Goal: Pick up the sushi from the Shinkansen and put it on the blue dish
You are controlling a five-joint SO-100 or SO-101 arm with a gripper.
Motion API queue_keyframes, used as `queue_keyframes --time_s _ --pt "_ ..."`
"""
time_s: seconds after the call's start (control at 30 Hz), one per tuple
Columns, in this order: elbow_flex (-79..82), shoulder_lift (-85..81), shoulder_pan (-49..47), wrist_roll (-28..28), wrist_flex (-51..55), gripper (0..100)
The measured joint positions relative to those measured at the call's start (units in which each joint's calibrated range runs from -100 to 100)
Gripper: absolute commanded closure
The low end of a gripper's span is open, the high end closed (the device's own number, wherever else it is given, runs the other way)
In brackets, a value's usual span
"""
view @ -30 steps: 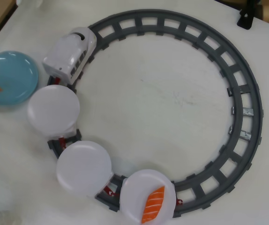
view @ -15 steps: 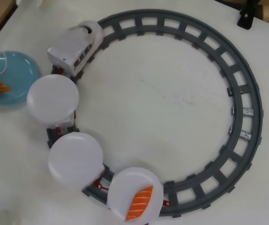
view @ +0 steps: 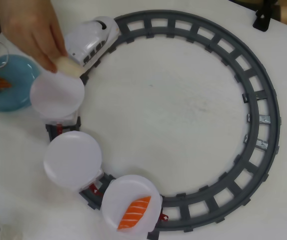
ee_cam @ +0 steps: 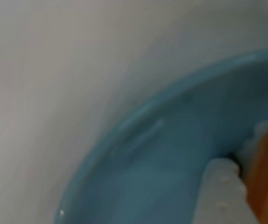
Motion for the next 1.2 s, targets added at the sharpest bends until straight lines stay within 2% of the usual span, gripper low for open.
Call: queue_keyframes --time_s 0.1,0.37,0.57,0.73,0.8,0.97,1.2 --pt "0.0 0.0 1.39 0.0 0.0 73" --pt "-6.86 0.17 2.94 0.0 6.39 73" --pt "-19.85 0.17 2.62 0.0 15.97 73" --pt "-35.32 0.17 0.25 -0.1 28.15 73" --pt "-37.79 -0.17 -0.08 -0.67 29.24 73" --pt "-35.13 -6.66 0.74 -2.12 29.92 74" --pt "-23.42 -22.61 0.0 -4.6 29.92 74"
